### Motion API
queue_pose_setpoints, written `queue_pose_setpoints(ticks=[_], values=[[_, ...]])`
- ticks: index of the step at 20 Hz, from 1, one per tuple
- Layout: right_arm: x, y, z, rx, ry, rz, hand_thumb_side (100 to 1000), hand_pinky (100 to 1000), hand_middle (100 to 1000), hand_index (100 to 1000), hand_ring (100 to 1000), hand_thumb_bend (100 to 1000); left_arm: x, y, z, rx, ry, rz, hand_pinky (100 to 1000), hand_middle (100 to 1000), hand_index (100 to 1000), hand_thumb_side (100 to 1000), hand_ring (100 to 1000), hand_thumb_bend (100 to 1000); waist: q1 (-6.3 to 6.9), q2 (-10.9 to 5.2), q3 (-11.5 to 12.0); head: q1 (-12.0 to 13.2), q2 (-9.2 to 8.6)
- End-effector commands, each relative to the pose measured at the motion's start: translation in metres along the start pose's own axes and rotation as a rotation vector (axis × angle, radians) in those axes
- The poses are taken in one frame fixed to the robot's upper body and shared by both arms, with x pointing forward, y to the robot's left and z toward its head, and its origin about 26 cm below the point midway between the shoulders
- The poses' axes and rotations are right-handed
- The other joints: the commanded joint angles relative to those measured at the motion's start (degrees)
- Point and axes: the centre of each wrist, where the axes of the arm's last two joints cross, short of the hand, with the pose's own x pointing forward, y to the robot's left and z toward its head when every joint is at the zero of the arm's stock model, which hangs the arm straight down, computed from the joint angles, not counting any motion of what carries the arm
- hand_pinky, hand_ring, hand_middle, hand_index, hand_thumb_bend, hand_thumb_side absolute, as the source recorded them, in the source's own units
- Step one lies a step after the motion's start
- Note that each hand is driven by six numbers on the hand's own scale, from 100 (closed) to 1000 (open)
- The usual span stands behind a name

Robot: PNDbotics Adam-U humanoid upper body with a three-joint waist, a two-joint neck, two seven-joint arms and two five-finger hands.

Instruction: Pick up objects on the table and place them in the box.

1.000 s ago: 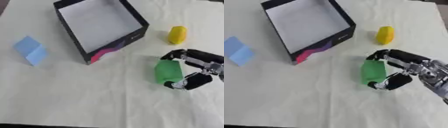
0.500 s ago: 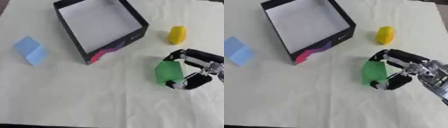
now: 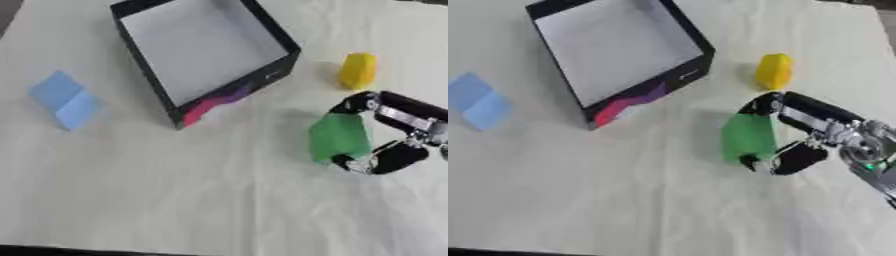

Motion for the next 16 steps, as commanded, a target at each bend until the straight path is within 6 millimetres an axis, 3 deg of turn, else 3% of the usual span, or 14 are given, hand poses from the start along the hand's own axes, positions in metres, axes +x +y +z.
queue_pose_setpoints(ticks=[1,6,11,13,16], values=[[0.012,-0.041,0.000,-0.109,-0.094,0.046,100,836,525,639,641,118,0.011,0.006,-0.005,0.010,-0.045,-0.019,688,785,815,594,570,410,0.27,-1.77,0.0,0.1,-0.47],[0.055,-0.097,-0.018,-0.205,-0.210,0.019,100,836,527,642,633,100,0.018,0.003,-0.007,0.006,-0.080,-0.005,690,786,817,574,576,413,0.34,-3.17,0.9,-0.9,0.07],[0.098,-0.125,-0.035,-0.293,-0.184,0.028,100,829,528,643,634,113,0.038,-0.004,-0.014,0.003,-0.161,0.026,694,786,818,543,587,422,0.49,-3.92,2.3,-2.7,0.52],[0.101,-0.129,-0.047,-0.315,-0.133,0.044,100,828,528,643,635,122,0.051,-0.009,-0.018,-0.005,-0.214,0.047,696,786,819,527,593,426,0.57,-4.05,3.3,-3.7,0.66],[0.088,-0.137,-0.074,-0.332,-0.059,0.041,100,836,529,644,637,104,0.071,-0.016,-0.023,-0.028,-0.288,0.072,700,787,820,505,603,433,0.80,-4.06,4.7,-5.0,0.71]])
